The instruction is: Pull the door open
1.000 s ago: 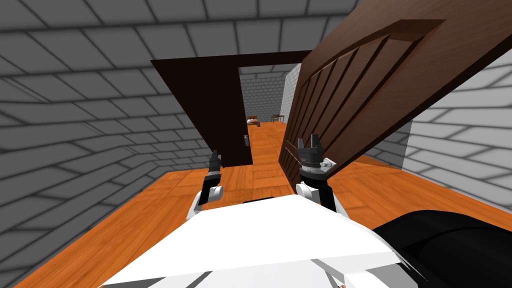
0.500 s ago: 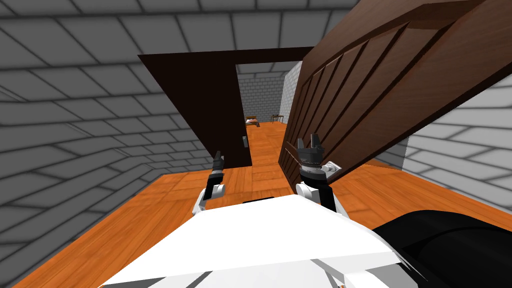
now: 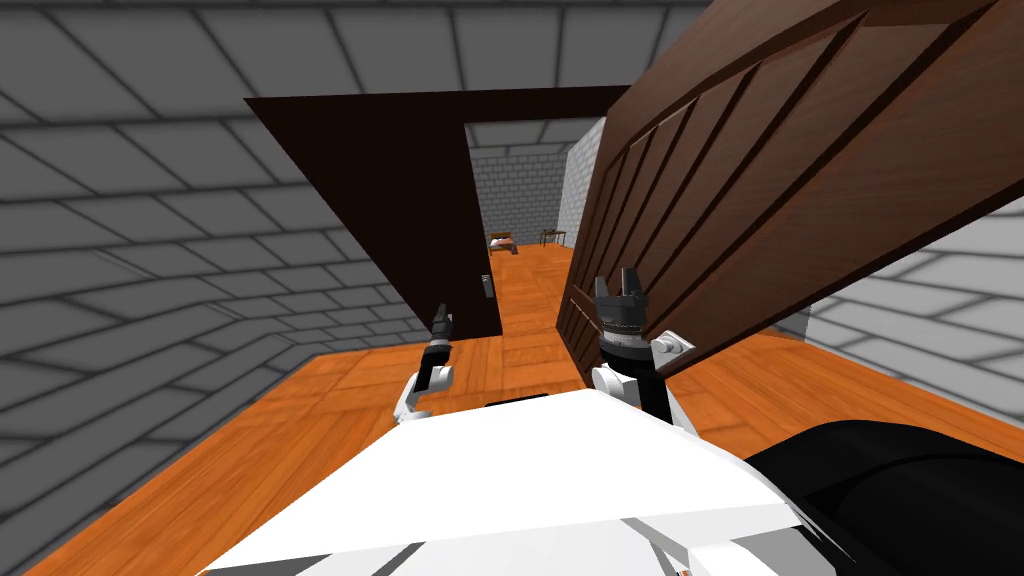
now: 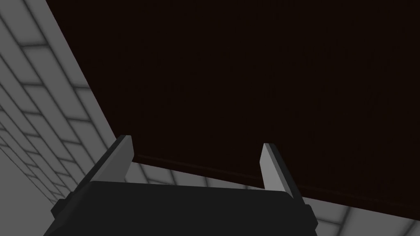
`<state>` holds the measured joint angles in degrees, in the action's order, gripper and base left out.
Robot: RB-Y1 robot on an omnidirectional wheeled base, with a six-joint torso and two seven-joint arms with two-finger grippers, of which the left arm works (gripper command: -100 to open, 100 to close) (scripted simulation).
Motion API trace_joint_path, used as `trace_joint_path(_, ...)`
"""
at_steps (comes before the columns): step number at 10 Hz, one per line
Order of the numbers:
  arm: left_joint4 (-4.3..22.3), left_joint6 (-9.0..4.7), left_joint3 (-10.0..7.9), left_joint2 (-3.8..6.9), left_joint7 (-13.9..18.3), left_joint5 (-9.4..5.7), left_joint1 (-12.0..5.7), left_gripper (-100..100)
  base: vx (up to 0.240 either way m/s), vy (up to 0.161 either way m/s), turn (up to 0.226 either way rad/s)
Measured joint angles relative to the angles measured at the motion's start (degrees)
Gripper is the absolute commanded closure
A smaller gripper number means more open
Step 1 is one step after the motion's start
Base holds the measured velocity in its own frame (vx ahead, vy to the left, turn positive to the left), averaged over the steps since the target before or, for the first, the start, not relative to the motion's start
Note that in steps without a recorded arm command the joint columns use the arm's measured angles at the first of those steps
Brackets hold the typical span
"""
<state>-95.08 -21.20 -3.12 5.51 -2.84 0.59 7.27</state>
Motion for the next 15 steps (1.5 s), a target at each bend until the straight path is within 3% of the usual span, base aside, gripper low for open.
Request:
trace_joint_path(2,2.57,0.7,-0.03,0.12,0.4,-0.34,-1.73,-100,0.102,-0.023,-0.024)
trace_joint_path(10,14.58,0.8,-0.13,0.87,2.36,-1.79,-7.72,-100,0.105,-0.024,-0.022)
trace_joint_path(15,20.26,1.45,-0.02,0.82,3.31,-2.47,-10.57,-100,0.1,-0.017,-0.02)
